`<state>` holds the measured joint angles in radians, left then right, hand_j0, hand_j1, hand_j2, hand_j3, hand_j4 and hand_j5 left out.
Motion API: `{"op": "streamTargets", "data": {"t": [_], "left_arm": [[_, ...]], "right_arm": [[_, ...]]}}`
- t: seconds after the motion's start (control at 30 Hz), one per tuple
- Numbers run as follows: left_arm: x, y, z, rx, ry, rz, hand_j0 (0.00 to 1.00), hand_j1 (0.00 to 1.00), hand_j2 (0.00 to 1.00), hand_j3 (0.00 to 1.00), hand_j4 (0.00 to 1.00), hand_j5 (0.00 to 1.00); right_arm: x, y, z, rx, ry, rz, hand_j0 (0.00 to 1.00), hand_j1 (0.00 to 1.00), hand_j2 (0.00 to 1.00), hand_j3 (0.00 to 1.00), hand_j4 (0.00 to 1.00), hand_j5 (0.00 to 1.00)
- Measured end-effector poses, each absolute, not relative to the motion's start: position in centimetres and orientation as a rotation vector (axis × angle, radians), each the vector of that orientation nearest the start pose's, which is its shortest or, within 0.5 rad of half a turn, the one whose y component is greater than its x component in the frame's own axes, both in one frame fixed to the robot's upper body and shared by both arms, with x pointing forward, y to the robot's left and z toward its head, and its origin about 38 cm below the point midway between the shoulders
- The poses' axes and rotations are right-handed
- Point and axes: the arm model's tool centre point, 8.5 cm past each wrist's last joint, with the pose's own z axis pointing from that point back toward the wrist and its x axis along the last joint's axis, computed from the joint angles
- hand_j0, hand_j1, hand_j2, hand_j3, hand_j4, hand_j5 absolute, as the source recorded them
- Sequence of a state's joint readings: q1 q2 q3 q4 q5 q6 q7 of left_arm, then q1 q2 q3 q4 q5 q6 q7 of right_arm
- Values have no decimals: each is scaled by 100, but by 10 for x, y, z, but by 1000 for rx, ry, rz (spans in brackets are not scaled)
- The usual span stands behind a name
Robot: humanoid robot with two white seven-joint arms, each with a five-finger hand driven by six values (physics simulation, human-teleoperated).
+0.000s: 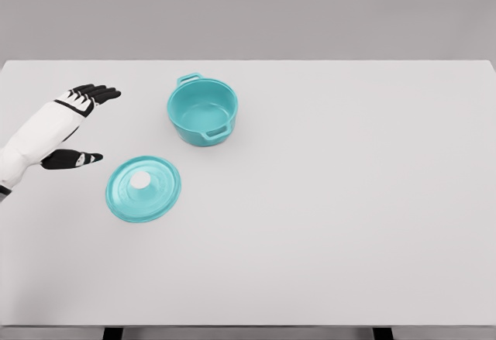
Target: Cover the pot with left arm
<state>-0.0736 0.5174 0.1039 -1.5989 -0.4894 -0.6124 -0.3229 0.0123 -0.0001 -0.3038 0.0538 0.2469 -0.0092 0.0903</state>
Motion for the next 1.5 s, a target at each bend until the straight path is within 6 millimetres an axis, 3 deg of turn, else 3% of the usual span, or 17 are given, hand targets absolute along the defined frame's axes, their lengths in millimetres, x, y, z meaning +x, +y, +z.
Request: {"op": "streamTargets", "data": {"t": [0.37, 0.67, 0.77, 0.93, 1.17, 1.5], "left_arm": [[365, 357, 182, 627, -1770, -1401, 100, 100, 100, 100, 100, 100], [356, 357, 202, 667, -1632, -1634, 100, 100, 100, 100, 100, 100], [347, 356, 193, 629, -1570, -1696, 100, 100, 100, 100, 100, 100], [339, 344, 192, 584, -1537, -1796, 76, 76, 76, 76, 76, 76], [336, 329, 179, 519, -1517, -1859, 74, 74, 74, 74, 74, 74], [335, 324, 174, 503, -1507, -1879, 75, 75, 75, 75, 75, 75]], "right_arm": [[-25, -258, -261, 17, 50, -62, 100, 100, 100, 100, 100, 100], [-24, -258, -261, 17, 49, -62, 100, 100, 100, 100, 100, 100], [-25, -258, -261, 17, 50, -62, 100, 100, 100, 100, 100, 100], [-25, -258, -261, 17, 50, -62, 100, 100, 100, 100, 100, 100], [-25, -258, -261, 17, 50, -62, 100, 100, 100, 100, 100, 100], [-24, -258, -261, 17, 49, -62, 100, 100, 100, 100, 100, 100]]}}
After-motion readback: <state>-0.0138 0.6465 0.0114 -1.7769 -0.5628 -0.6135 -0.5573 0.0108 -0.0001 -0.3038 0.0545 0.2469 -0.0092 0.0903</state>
